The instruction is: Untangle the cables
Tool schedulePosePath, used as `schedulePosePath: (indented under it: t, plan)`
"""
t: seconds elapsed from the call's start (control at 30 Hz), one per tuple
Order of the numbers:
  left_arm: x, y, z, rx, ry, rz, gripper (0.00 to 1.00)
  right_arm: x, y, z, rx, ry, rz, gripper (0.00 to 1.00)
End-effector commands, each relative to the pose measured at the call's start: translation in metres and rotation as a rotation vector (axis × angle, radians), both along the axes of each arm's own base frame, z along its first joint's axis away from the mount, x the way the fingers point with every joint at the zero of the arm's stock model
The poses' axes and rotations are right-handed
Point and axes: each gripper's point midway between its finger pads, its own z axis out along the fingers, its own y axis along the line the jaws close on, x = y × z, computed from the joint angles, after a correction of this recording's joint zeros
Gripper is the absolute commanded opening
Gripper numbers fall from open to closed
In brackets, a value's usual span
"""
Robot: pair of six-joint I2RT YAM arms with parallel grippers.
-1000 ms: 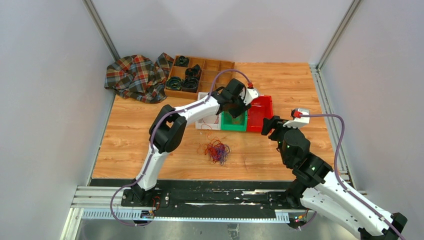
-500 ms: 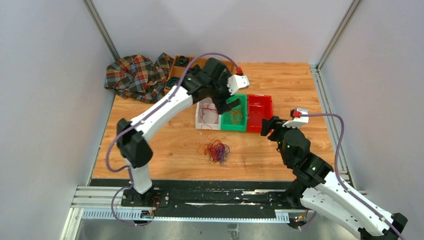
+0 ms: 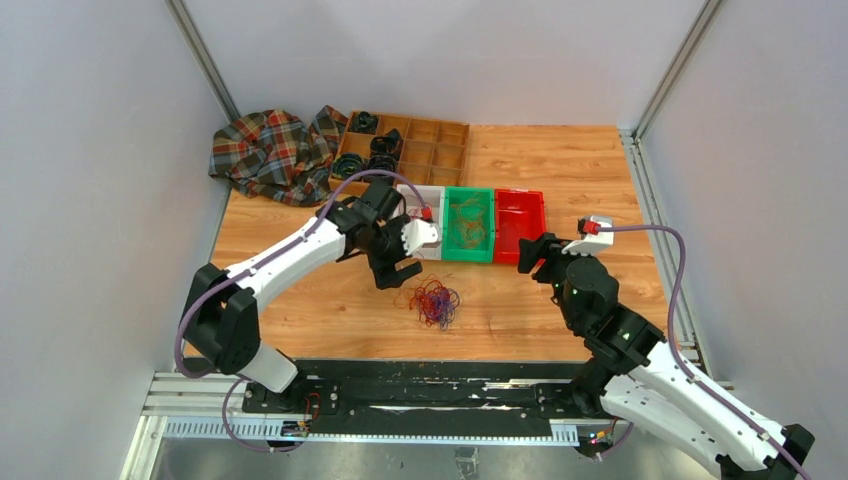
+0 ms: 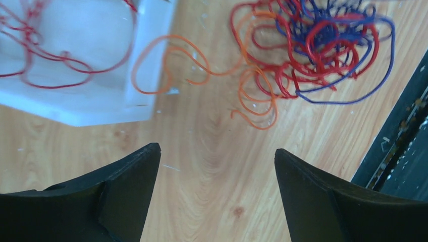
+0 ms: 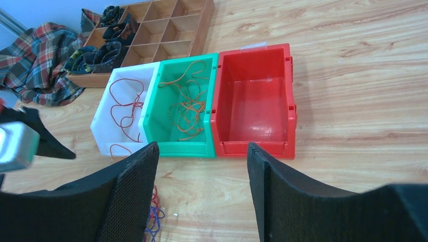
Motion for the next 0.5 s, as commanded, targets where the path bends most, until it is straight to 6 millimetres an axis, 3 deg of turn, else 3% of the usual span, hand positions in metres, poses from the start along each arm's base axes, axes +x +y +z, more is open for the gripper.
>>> schedulePosePath:
  t: [0.0,0.27,0.33,0.47]
  plan:
    - [0.011,-0.015,-0.002,-0.096,-0.112,-0.076,0.85,0.002,0.001,0.003,0.028,0.006,-0.001,0.64]
    - [0.073,-0.019,-0.010,-0.105,-0.200,0.102,0.68,0.000,0.002,-0.005,0.023,0.029,0.008,0.63]
    - [0.073,-0.018,-0.013,-0.125,-0.163,0.112,0.66,0.000,0.001,-0.006,0.021,0.030,0.005,0.63]
    - [0.049,-0.020,-0.018,-0.156,-0.084,0.079,0.65,0.001,0.002,-0.009,0.012,0.037,0.004,0.63]
